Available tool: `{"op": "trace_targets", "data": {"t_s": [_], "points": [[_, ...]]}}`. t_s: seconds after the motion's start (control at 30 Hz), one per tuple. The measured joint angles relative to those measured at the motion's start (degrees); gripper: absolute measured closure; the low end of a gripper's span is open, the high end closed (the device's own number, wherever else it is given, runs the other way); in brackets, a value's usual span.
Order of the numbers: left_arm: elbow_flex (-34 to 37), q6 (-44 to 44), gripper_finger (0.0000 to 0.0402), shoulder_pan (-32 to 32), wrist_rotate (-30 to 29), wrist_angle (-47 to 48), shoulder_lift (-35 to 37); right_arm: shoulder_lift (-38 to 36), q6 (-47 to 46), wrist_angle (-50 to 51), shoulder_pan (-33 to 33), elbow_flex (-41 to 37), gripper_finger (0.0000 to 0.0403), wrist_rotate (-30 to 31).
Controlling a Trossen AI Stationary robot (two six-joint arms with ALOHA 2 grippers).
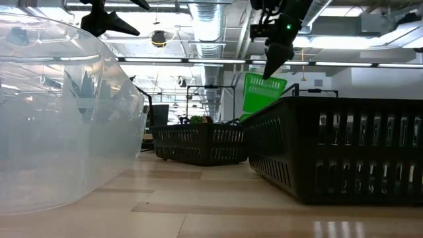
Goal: Stack baskets on shelf by color
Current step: Stack the top green bin on top of the green bin on the shelf
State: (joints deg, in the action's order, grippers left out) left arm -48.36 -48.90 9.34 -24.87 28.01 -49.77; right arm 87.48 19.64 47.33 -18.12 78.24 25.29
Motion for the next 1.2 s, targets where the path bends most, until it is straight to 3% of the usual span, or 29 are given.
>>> {"op": "trace_targets", "data": {"t_s": [0.4,0.93,1.2], "points": [[0.00,0.42,0.0136,0.00,-0.99,0.00,-0.01,0.07,0.79,-0.72,0.10,-0.02,0.0387,1.75],[0.02,0.33,0.0136,0.00,-1.34,1.20,-0.01,7.27,1.66,0.11,2.15,-0.04,0.0371,2.59],[0.00,0.33,0.0136,0.00,-1.37,1.25,0.01,7.48,2.78,-0.07,3.85,-0.02,0.0377,4.75]]}}
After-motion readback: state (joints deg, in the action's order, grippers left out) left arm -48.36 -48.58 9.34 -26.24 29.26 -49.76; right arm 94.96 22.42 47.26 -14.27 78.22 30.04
